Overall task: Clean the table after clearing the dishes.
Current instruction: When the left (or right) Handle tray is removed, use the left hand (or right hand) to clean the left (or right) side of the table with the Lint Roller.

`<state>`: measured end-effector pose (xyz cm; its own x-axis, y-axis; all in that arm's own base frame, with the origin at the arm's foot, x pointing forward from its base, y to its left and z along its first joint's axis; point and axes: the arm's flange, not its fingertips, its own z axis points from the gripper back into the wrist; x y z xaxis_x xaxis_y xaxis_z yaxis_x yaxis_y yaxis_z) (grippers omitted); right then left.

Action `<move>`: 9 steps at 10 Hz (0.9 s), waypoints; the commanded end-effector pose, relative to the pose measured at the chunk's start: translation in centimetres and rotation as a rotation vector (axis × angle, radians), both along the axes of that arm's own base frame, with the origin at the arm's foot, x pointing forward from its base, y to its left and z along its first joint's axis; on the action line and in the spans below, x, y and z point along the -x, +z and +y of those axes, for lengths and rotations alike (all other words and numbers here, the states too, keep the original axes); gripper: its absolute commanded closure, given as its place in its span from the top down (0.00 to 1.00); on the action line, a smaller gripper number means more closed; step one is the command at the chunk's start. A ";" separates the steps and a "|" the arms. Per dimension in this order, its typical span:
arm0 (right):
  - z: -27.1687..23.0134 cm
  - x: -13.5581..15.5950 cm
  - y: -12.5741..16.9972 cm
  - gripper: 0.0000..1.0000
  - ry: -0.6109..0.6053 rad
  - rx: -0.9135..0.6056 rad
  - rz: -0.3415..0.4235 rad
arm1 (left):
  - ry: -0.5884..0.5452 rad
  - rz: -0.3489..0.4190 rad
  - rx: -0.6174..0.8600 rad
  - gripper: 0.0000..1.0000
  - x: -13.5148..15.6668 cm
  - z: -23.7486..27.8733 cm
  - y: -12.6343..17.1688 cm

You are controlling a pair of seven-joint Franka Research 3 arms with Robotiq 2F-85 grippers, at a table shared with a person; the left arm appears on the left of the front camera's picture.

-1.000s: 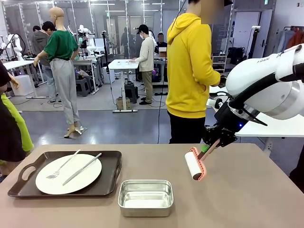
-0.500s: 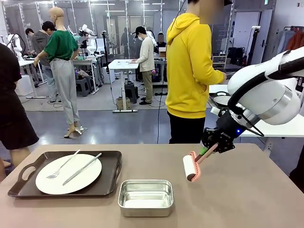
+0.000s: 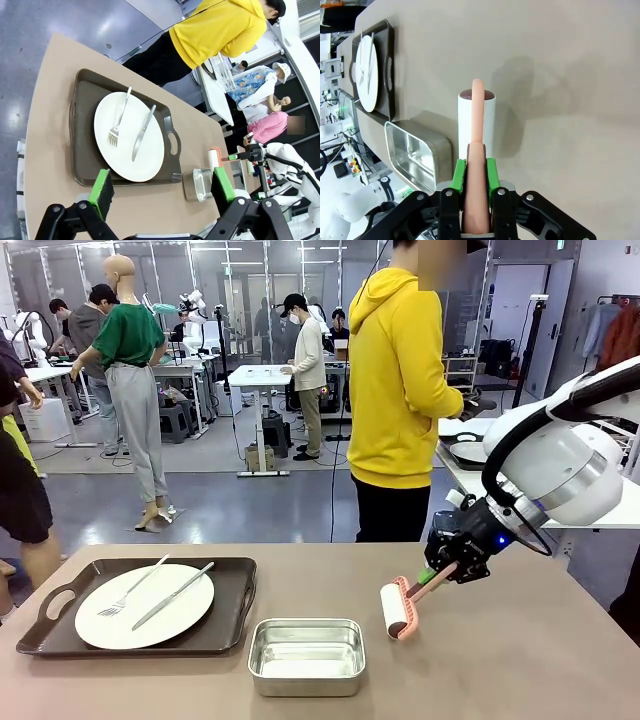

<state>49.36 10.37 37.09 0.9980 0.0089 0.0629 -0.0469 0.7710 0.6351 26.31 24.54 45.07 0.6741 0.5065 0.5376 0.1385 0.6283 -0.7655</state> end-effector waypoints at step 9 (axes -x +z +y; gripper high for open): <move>-7.7 -0.5 -4.9 0.21 -0.121 0.158 0.120 | -0.006 -0.006 -0.009 1.00 0.1 0.2 -0.1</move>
<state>50.22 4.85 34.22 0.9965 -0.0754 -0.0368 0.0813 0.7586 0.6464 26.31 24.54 45.07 0.6740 0.5067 0.5376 0.1384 0.6282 -0.7656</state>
